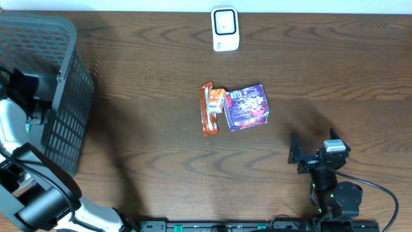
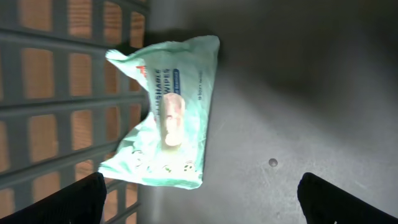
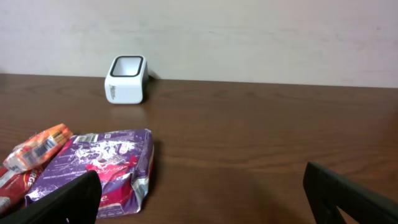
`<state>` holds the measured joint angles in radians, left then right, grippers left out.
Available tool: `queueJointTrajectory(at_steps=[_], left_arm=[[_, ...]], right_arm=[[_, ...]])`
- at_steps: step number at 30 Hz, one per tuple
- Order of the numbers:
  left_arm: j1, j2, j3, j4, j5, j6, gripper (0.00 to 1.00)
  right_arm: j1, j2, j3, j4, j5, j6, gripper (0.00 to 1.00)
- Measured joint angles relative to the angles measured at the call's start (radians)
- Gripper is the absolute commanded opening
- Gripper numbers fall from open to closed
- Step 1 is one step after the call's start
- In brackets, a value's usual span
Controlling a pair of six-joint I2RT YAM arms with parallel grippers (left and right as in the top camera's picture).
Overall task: Scan the item barcode
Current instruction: 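Grasp the green soft wipes pack in the basket with the left gripper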
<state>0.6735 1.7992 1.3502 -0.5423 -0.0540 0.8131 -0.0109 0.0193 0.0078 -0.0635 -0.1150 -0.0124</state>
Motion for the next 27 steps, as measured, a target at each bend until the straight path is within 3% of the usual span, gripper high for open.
queueJointTrajectory(at_steps=[23,27], left_arm=[[0.062,0.148,0.000,0.064,0.053,0.023,0.98],[0.063,0.161,0.000,0.066,0.091,0.023,0.89]], right_arm=[[0.000,0.000,0.000,0.000,0.000,0.000,0.99],[0.000,0.000,0.000,0.000,0.000,0.000,0.99]])
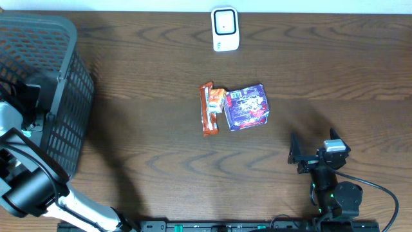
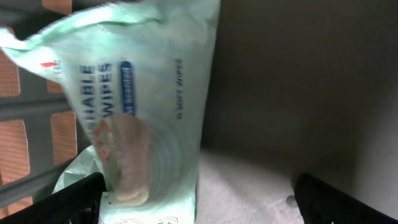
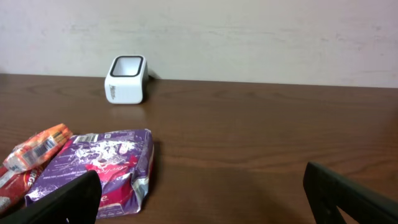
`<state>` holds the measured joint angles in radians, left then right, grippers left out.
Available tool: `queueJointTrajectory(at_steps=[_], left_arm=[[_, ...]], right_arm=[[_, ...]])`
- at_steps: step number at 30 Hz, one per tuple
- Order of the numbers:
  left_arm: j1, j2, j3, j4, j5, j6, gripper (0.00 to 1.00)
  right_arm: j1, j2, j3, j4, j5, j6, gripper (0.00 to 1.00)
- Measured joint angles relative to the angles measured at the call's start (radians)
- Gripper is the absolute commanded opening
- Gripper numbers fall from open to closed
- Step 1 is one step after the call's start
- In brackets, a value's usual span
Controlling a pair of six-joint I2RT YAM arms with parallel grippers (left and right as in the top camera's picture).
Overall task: Scan the item barcode
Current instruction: 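Grasp the green soft wipes pack in the basket with the left gripper, then lift the green wipes pack out and lay it on the red bar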
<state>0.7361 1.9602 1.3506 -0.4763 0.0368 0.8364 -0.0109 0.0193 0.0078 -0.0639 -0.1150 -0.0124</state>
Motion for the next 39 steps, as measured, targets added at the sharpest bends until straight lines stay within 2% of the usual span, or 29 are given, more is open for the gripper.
queueJointTrajectory(at_steps=[1,4,7,9,11,16,24,31,39], left_arm=[[0.000,0.002,0.000,0.000,0.007,0.002,0.84],[0.000,0.008,0.000,0.000,0.018,-0.003,0.54],[0.000,0.015,0.000,0.002,0.017,-0.003,0.32],[0.001,0.016,0.000,0.001,0.018,0.002,0.22],[0.001,0.016,0.002,-0.004,0.018,-0.002,0.08],[0.001,0.015,0.010,-0.022,0.019,-0.010,0.07],[0.000,0.001,0.011,-0.049,0.048,-0.130,0.07],[-0.012,-0.111,0.006,-0.012,0.223,-0.199,0.07],[-0.015,-0.360,0.006,0.144,0.409,-0.380,0.07]], right_arm=[[0.000,0.000,0.000,0.000,0.000,0.000,0.99],[0.000,0.000,0.000,0.000,0.000,0.000,0.99],[0.000,0.000,0.000,0.000,0.000,0.000,0.99],[0.000,0.000,0.000,0.000,0.000,0.000,0.99],[0.000,0.000,0.000,0.000,0.000,0.000,0.99],[0.000,0.000,0.000,0.000,0.000,0.000,0.99],[0.000,0.000,0.000,0.000,0.000,0.000,0.99],[0.000,0.000,0.000,0.000,0.000,0.000,0.99],[0.000,0.000,0.000,0.000,0.000,0.000,0.99]])
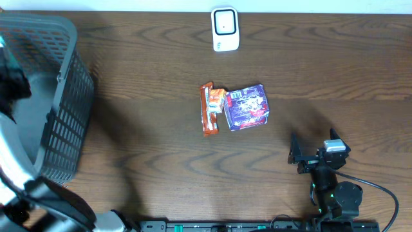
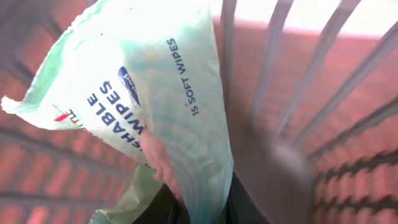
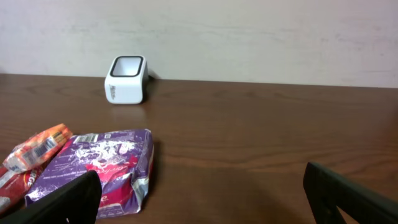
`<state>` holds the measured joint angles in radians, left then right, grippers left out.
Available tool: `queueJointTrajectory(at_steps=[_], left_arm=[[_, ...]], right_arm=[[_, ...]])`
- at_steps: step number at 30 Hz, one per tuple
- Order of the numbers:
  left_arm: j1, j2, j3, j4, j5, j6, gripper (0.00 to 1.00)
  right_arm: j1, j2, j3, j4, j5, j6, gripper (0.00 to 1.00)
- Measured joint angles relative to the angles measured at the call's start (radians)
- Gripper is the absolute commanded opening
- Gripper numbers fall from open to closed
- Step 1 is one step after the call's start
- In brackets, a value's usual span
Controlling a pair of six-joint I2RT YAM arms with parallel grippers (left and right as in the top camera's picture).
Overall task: Scan the item barcode
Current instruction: 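Lift the green wipes pack out and lay it on the red bar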
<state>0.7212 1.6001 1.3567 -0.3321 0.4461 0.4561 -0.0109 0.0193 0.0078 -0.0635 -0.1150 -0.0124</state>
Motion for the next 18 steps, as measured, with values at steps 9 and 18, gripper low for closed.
queueJointTrajectory(at_steps=[9,18], left_arm=[[-0.006,-0.212,0.000,0.239,0.247,-0.360,0.07],[-0.265,-0.311,0.000,0.252,0.325,-0.612,0.07]], right_arm=[[0.000,0.000,0.000,0.000,0.000,0.000,0.99],[0.000,0.000,0.000,0.000,0.000,0.000,0.99]])
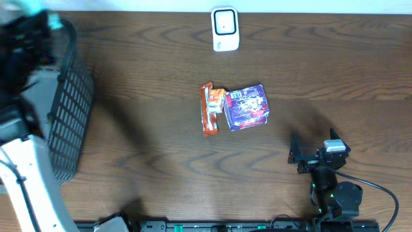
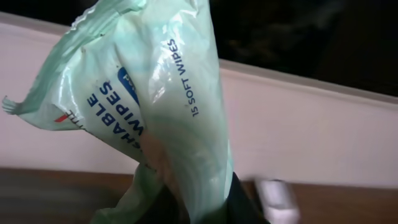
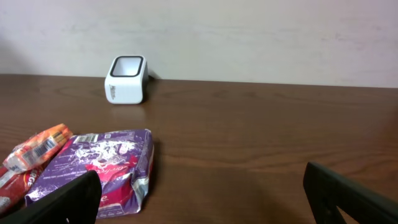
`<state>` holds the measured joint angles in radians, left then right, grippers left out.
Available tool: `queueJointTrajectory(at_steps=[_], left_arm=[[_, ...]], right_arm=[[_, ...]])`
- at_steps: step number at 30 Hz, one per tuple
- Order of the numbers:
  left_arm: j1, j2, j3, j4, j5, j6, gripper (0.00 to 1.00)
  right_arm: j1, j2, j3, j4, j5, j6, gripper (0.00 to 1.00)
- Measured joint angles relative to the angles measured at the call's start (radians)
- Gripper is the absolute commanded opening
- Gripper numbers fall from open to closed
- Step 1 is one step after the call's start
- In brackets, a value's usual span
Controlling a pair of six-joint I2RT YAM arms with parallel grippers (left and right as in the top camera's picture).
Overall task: Scan the item barcode
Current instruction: 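Lift the green wipes pack out and lay it on the red bar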
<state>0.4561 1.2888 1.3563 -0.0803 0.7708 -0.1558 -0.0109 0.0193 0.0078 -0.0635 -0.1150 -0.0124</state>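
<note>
A pale green pack of wipes (image 2: 161, 106) fills the left wrist view, and my left gripper (image 2: 199, 210) is shut on its lower end. The overhead view shows that gripper (image 1: 40, 27) blurred, high above the far left corner, with a bit of the green pack (image 1: 56, 22) showing. The white scanner (image 1: 224, 29) stands at the table's far edge and appears blurred as the scanner (image 2: 277, 194) behind the pack. My right gripper (image 1: 302, 158) rests open near the front right, facing the scanner (image 3: 126, 79).
A grey mesh basket (image 1: 61, 116) stands at the left edge. A purple pouch (image 1: 246, 107) and an orange snack bar (image 1: 207, 108) lie mid-table; the right wrist view shows the pouch (image 3: 99, 168) and bar (image 3: 37, 146) close ahead. A pale wall runs behind the table.
My left gripper, still shut on the wipes, was inside the basket against its mesh wall. Now it is raised out above the basket's far corner, facing the wall and scanner. The right arm is unchanged.
First the wipes lay on the basket floor with my left gripper open above them. Then the open gripper was down close around the pack. Later it was shut on the pack inside the basket, and now holds it lifted clear. The right arm stayed still.
</note>
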Motion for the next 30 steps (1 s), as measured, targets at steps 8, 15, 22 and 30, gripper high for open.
queueJointTrajectory(at_steps=[8,15,22,30], left_arm=[[-0.331,0.011,0.000,-0.228,-0.027,-0.058,0.07],[-0.528,0.092,0.000,-0.473,-0.146,-0.069,0.07],[-0.700,0.252,-0.001,-0.542,-0.224,-0.077,0.07],[-0.852,0.444,-0.001,-0.547,-0.263,-0.107,0.07]], right_arm=[[0.000,0.000,0.000,0.000,0.000,0.000,0.99],[0.000,0.000,0.000,0.000,0.000,0.000,0.99],[0.000,0.000,0.000,0.000,0.000,0.000,0.99],[0.000,0.000,0.000,0.000,0.000,0.000,0.99]])
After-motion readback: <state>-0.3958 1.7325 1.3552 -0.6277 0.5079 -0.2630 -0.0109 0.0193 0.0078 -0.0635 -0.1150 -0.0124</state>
